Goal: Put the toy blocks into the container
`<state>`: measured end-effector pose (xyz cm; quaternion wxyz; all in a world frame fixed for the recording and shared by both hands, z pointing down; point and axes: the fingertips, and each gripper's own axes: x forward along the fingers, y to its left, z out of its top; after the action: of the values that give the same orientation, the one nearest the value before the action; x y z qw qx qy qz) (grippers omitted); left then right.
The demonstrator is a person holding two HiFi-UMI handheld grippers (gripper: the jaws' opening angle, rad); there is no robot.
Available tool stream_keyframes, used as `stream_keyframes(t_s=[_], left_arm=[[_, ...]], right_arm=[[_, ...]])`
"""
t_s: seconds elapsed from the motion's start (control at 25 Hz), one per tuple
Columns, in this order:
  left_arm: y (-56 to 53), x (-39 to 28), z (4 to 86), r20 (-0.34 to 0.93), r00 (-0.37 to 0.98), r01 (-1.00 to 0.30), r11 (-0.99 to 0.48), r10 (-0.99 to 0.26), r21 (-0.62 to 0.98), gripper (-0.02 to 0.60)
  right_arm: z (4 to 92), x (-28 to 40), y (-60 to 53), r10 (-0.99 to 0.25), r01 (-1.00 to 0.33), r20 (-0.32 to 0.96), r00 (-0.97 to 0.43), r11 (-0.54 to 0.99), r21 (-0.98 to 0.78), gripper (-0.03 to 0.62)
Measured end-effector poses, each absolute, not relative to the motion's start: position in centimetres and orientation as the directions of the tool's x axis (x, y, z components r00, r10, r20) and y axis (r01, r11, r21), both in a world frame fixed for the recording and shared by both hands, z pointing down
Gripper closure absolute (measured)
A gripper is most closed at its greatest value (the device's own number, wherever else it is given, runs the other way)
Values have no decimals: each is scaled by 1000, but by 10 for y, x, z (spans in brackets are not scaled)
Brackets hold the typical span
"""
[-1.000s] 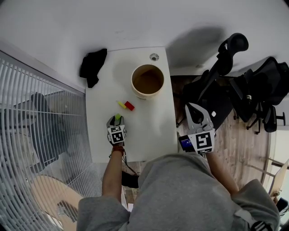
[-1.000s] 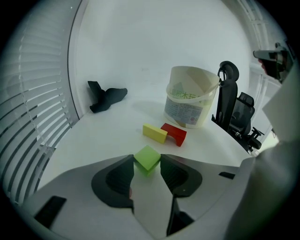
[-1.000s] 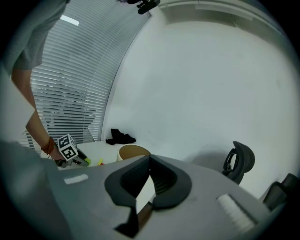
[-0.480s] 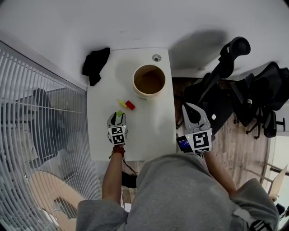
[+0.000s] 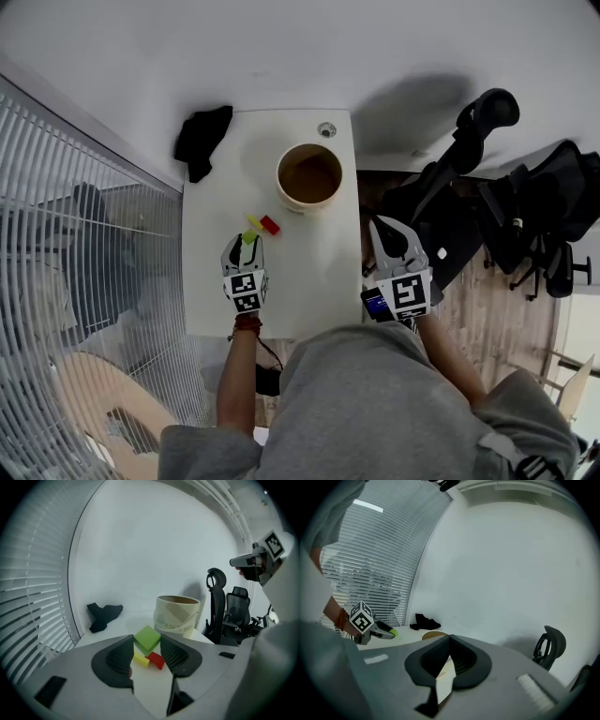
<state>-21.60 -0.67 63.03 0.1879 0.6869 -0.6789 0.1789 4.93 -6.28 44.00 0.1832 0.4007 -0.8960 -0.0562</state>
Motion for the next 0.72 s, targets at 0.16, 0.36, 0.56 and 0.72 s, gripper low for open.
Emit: stream_keyframes(t_s=[0.16,0.36,0.56,0.72], left_arm=[[-12,-208,601,448,19,-1000,-14,-894,15,402],[-19,-198,567,386,30,-1000,-30,-922,7,402],[-25,-190,532,320,38,-999,-44,-947,-12,402],[-30,-180,508,273,50,-998,-57,-961,-16,402]], right_arm=[[440,45,-65,-732,-693,281,-621,680,240,583],[439,40,-66,-724,-685,268,-636,689,237,583],[436,42,-70,-725,-686,262,-637,688,238,583],[435,46,-74,-727,-689,260,-636,686,233,583]])
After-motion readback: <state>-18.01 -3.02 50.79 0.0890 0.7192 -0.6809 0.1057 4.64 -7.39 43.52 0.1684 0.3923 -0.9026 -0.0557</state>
